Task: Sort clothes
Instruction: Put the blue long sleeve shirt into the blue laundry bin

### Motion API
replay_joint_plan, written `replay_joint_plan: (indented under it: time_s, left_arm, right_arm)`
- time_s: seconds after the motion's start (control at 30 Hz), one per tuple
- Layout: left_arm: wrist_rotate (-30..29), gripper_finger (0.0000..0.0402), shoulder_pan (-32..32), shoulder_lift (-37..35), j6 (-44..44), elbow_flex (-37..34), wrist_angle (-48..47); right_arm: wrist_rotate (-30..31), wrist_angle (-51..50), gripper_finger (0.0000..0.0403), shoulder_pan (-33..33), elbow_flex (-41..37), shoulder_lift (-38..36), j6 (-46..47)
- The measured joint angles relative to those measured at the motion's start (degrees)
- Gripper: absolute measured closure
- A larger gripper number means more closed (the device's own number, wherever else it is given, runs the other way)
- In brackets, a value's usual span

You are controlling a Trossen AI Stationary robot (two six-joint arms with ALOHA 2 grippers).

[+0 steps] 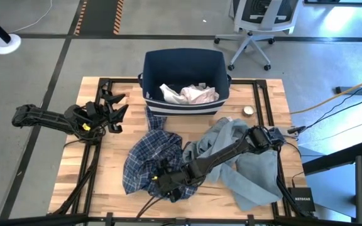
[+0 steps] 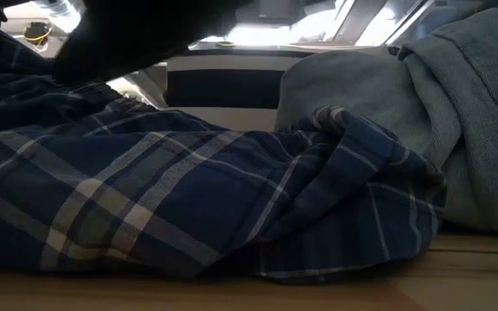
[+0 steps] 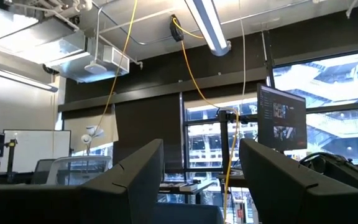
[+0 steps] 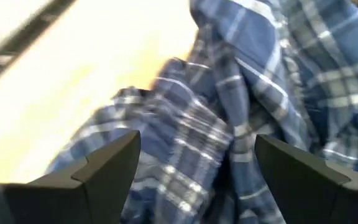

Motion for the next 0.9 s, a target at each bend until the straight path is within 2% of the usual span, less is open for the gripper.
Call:
replay_joint_plan:
  time_s: [0.1, 0.2, 0.27, 0.47, 0.57, 0.67, 0.9]
  left_arm:
    - [0.0, 0.0194, 0.0, 0.04, -0.02, 0.0, -0.04]
    - [0.0, 0.0194, 0.0, 0.02, -0.02, 0.0, -0.14]
    - [0.0, 0.0194, 0.0, 0.02, -0.02, 0.0, -0.19]
    - [0.0, 0.0194, 0.0, 0.02, -0.02, 0.0, -0.24]
    - [0.0, 0.0194, 0.0, 0.02, -0.1, 0.0, -0.4]
    - [0.02, 0.0194, 0.0, 0.02, -0.14, 0.0, -0.42]
    - [0.02, 0.0194, 0.0, 0.02, -1.11, 0.0, -0.63]
  right_arm:
    - [3.63, -0.67, 0.0068, -0.08, 0.03, 1.81, -0.11]
    - [3.89, -0.6, 0.0068, -0.15, -0.01, 3.86, -0.32]
    - [6.11, -1.06, 0.0068, -0.1, -0.01, 4.31, -0.5]
    - [22.73, -5.54, 0.0068, 0.32, 1.49, 3.91, -4.57]
    - [27.0, -7.38, 0.0068, 0.21, 4.31, 3.69, -8.83]
    - [24.29, -7.71, 0.0068, -0.86, 5.19, 3.58, -11.0]
    - [8.06, -8.25, 0.0068, -6.41, 2.49, 3.54, -7.2]
